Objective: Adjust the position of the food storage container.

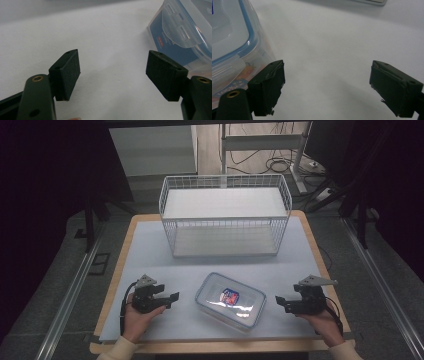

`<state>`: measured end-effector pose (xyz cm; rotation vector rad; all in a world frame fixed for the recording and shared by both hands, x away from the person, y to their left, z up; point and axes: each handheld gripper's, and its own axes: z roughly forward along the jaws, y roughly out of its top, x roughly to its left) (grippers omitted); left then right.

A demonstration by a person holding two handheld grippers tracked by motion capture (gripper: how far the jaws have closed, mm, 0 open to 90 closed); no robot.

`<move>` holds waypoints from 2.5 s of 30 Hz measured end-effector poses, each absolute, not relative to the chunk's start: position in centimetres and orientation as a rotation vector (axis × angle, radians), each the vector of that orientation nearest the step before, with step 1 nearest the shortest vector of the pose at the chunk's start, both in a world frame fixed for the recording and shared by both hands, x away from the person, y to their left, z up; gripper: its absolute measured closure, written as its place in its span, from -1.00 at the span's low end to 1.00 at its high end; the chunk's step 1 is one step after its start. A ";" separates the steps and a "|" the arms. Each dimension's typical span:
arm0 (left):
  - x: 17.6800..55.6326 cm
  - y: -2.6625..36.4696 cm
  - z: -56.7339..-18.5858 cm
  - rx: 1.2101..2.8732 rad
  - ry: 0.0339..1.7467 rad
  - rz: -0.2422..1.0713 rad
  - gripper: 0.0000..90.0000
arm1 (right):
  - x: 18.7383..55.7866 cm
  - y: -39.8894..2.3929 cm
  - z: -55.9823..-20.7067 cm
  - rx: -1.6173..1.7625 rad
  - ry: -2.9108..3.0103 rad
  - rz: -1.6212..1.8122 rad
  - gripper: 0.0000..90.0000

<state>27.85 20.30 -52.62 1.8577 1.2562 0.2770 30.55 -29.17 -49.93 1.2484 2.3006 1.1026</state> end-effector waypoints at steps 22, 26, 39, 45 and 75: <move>27.7 20.2 -52.5 1.852 1.256 0.256 -0.39 | 30.3 -29.1 -49.2 1.239 2.333 1.082 -0.59; 27.7 20.2 -52.4 1.850 1.255 0.254 -0.39 | 29.6 -28.4 -47.9 1.198 2.354 1.114 -0.52; 27.7 20.1 -52.3 1.834 1.266 0.239 -0.39 | 26.4 -25.8 -43.4 0.987 2.418 1.291 0.84; 27.7 20.1 -52.3 1.841 1.261 0.239 -0.39 | 24.0 -22.4 -43.2 0.800 2.554 1.270 0.99; 27.8 20.1 -52.5 1.846 1.264 0.228 -0.39 | 21.2 -17.1 -47.6 0.562 2.777 0.989 1.00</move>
